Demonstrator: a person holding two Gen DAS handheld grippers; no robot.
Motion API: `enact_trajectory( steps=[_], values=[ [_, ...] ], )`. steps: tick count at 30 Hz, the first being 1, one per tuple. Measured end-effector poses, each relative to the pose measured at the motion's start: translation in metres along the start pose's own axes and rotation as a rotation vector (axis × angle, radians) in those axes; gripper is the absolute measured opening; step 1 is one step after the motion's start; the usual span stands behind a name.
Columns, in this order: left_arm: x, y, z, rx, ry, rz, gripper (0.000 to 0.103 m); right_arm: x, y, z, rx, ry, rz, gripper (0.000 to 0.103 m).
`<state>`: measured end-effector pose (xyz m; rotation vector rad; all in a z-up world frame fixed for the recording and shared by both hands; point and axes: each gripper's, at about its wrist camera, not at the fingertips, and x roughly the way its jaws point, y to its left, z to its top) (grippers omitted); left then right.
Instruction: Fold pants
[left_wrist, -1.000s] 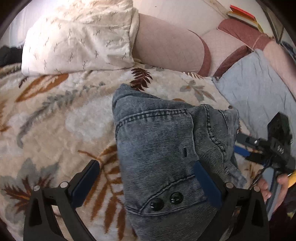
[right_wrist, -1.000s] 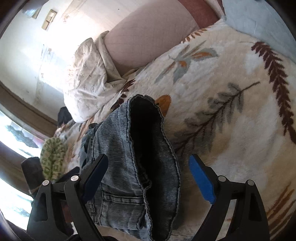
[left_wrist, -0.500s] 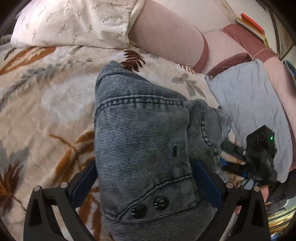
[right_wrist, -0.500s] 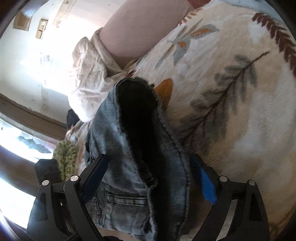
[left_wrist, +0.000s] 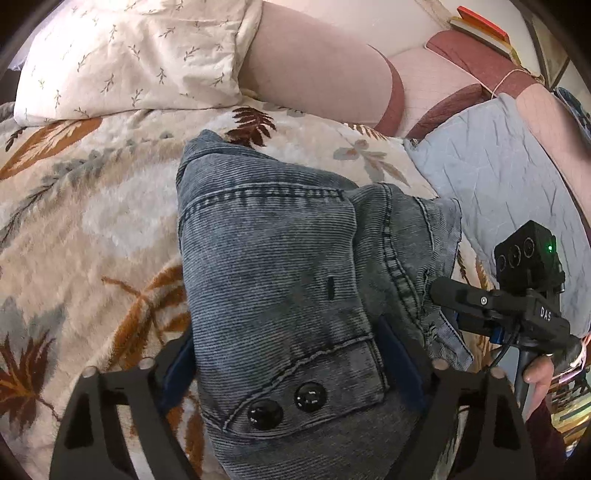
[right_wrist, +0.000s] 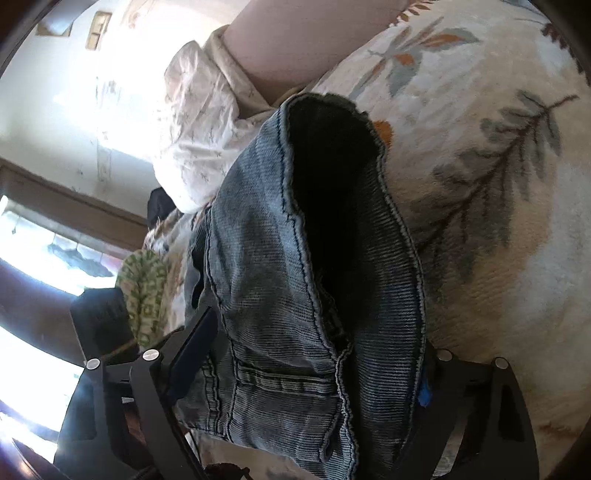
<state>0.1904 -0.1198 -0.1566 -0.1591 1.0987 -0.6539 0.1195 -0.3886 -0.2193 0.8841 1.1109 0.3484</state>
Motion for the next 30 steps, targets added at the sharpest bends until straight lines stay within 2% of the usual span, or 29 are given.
enact_trajectory(
  steps=[2,5,7,10,15,19,23,30],
  values=[
    [-0.001,-0.001,-0.001,0.006,-0.007,0.004,0.084,0.001,0.0,-0.001,0.0,0.001,0.007,0.083],
    [-0.004,-0.003,-0.002,0.005,-0.016,0.02,0.078,0.0,-0.002,-0.002,-0.011,0.007,-0.007,0.071],
    [-0.007,-0.005,-0.002,0.014,-0.026,0.023,0.073,0.002,0.001,-0.002,-0.017,0.015,-0.006,0.057],
    [-0.011,-0.004,-0.001,0.014,-0.034,0.026,0.067,0.002,0.009,-0.003,-0.038,0.011,-0.007,0.043],
    [-0.02,0.001,0.0,-0.003,-0.047,0.016,0.061,-0.002,0.028,-0.005,-0.089,-0.021,0.0,0.038],
    [-0.04,0.002,0.004,0.011,-0.091,0.067,0.061,-0.002,0.046,-0.008,-0.132,-0.03,0.023,0.036],
    [-0.071,0.013,0.007,0.005,-0.138,0.076,0.061,0.001,0.071,-0.014,-0.177,-0.043,0.046,0.036],
    [-0.119,0.031,-0.006,0.051,-0.211,0.184,0.061,0.013,0.108,-0.026,-0.22,-0.055,0.126,0.036]
  ],
)
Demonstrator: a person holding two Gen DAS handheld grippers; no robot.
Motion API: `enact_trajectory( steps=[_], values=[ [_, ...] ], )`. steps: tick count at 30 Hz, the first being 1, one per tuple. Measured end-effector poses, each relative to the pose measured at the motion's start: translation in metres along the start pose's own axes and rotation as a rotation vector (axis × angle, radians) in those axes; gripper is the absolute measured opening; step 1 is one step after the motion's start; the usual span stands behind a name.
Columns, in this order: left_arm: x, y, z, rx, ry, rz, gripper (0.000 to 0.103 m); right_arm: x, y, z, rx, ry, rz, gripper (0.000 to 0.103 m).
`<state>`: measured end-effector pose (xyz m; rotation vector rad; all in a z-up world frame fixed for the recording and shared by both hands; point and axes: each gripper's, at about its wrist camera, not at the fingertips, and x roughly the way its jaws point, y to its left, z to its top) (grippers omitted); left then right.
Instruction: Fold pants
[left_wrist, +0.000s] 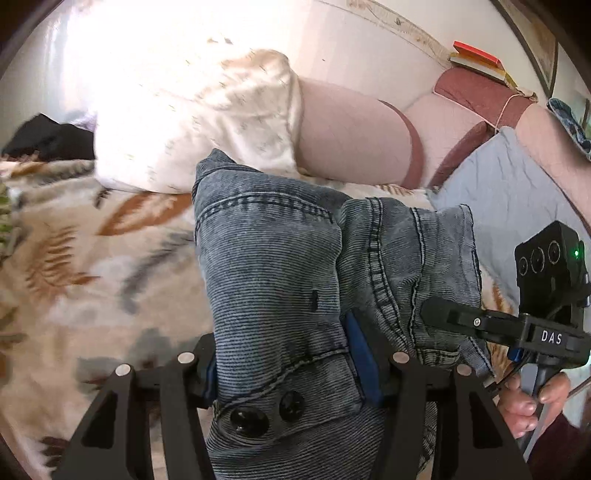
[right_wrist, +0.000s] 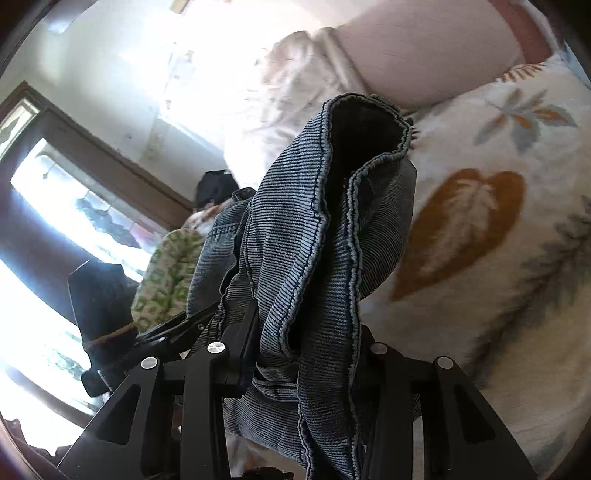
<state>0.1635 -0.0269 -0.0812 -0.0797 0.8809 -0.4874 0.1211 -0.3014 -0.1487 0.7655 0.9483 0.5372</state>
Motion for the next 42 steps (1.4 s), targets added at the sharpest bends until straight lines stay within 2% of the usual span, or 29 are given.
enact_trajectory(
  steps=[4,12,29,36,42],
  values=[
    [-0.008,0.023,-0.012,-0.004,0.0,0.053,0.061,0.022,0.013,-0.008,-0.003,0.019,0.029,0.036],
    [0.001,0.037,-0.033,0.01,0.017,0.111,0.061,0.061,0.02,-0.025,-0.008,0.064,-0.001,0.036],
    [0.014,0.03,-0.038,0.106,-0.012,0.17,0.061,0.07,0.013,-0.034,-0.04,0.062,-0.097,0.036],
    [0.02,0.022,-0.044,0.157,-0.022,0.232,0.063,0.072,0.006,-0.036,-0.039,0.071,-0.118,0.041],
    [0.023,0.019,-0.045,0.177,-0.031,0.262,0.065,0.077,0.0,-0.037,-0.034,0.085,-0.156,0.052]
  ],
)
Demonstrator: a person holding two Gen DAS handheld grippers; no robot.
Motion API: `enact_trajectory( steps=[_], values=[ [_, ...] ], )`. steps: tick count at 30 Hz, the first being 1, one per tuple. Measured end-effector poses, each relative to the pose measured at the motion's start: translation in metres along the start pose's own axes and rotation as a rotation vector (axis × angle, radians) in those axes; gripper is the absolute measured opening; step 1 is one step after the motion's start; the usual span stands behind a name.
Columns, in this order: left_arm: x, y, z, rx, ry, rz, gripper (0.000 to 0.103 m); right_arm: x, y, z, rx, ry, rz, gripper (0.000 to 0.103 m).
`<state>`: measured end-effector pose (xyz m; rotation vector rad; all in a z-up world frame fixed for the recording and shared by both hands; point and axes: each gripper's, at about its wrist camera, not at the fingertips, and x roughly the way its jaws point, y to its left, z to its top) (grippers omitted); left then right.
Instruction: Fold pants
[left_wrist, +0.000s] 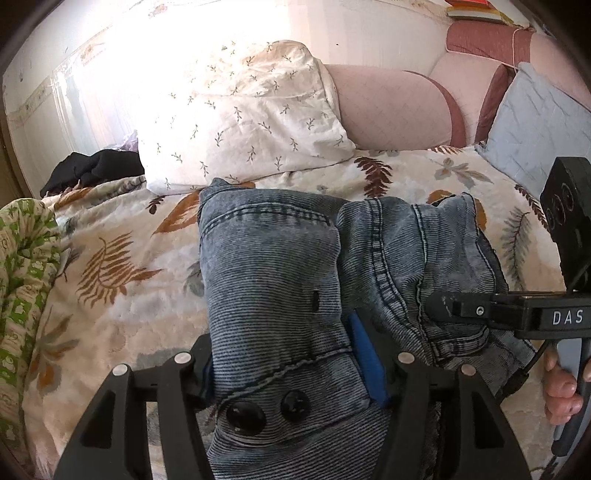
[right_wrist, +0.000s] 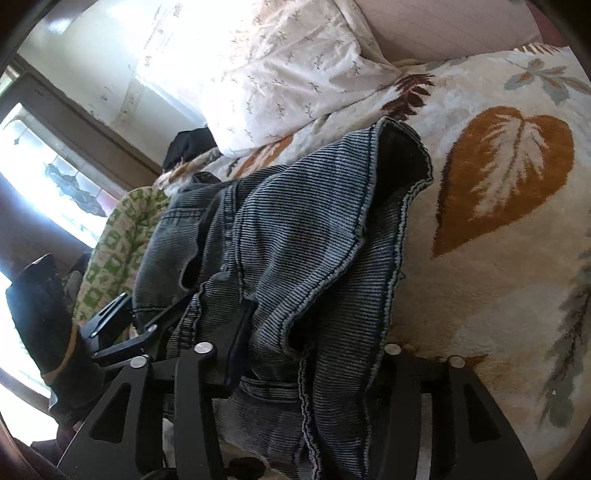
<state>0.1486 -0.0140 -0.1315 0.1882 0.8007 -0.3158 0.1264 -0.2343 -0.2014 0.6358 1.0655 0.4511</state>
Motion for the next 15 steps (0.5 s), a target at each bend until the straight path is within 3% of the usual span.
enact_trajectory(
  steps=[11,15],
  values=[
    [0.0,0.001,0.0,-0.004,-0.012,0.033,0.074,0.003,-0.009,0.0,0.024,0.012,-0.018,0.068],
    [-0.012,0.001,0.0,0.024,-0.051,0.109,0.089,-0.008,-0.004,0.001,0.005,0.001,-0.043,0.069]
  ],
)
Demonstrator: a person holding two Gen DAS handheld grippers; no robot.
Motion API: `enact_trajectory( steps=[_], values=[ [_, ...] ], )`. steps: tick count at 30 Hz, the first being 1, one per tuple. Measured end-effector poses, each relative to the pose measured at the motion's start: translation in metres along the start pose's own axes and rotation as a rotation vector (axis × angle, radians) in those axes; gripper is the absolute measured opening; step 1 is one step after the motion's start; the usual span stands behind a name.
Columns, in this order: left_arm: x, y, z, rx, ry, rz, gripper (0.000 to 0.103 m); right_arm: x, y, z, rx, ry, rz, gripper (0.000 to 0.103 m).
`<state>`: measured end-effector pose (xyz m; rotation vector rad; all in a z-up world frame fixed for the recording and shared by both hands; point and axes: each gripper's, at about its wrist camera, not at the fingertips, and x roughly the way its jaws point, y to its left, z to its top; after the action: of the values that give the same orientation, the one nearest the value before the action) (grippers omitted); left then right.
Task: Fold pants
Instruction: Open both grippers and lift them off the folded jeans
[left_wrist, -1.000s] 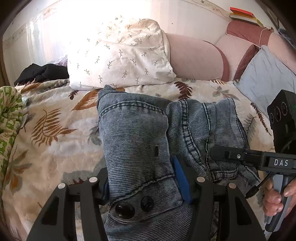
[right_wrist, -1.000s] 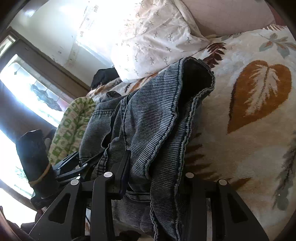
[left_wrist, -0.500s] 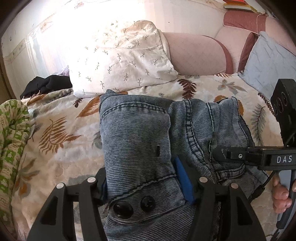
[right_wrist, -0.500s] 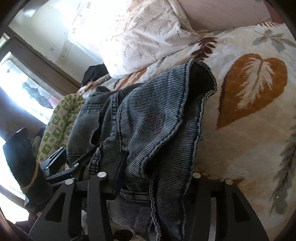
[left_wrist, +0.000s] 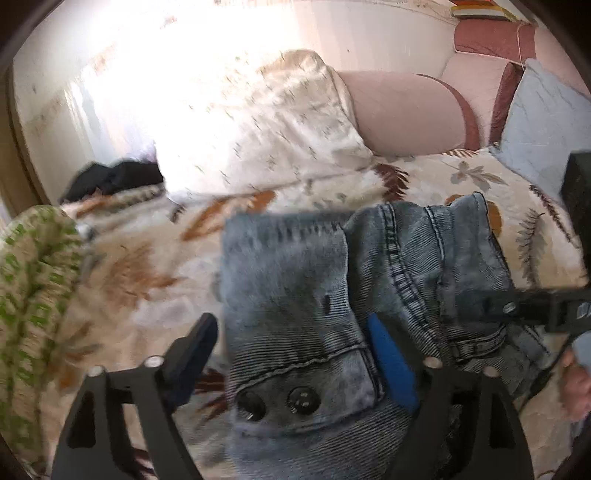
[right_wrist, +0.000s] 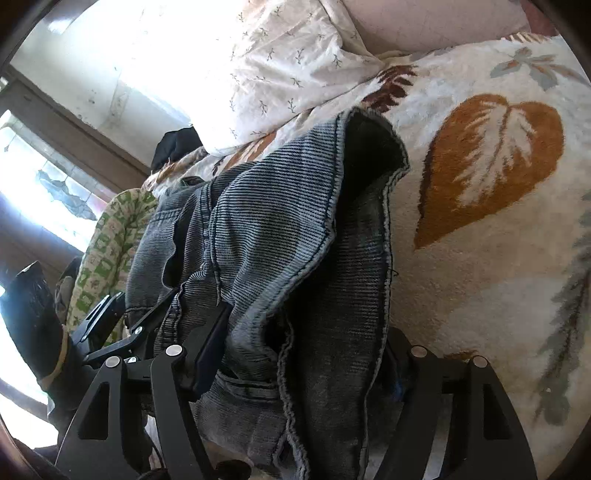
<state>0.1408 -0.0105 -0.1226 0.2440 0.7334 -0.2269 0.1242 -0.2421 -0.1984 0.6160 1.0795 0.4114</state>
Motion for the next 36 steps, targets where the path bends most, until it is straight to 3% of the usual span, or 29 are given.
enact_trajectory(
  steps=[3,9,14,23,36],
  values=[
    [-0.02,0.004,-0.002,0.02,-0.044,0.05,0.099,-0.021,0.011,-0.001,-0.042,-0.053,-0.043,0.069],
    [-0.068,0.009,-0.006,0.023,-0.112,0.135,0.103,-0.083,0.045,-0.023,-0.186,-0.243,-0.196,0.074],
    [-0.107,0.016,-0.025,-0.015,-0.124,0.155,0.103,-0.121,0.079,-0.062,-0.278,-0.375,-0.247,0.076],
    [-0.167,0.037,-0.05,-0.146,-0.116,0.169,0.103,-0.148,0.127,-0.117,-0.321,-0.451,-0.304,0.077],
    [-0.245,0.06,-0.061,-0.217,-0.234,0.217,0.103,-0.202,0.197,-0.156,-0.427,-0.596,-0.312,0.081]
  ],
)
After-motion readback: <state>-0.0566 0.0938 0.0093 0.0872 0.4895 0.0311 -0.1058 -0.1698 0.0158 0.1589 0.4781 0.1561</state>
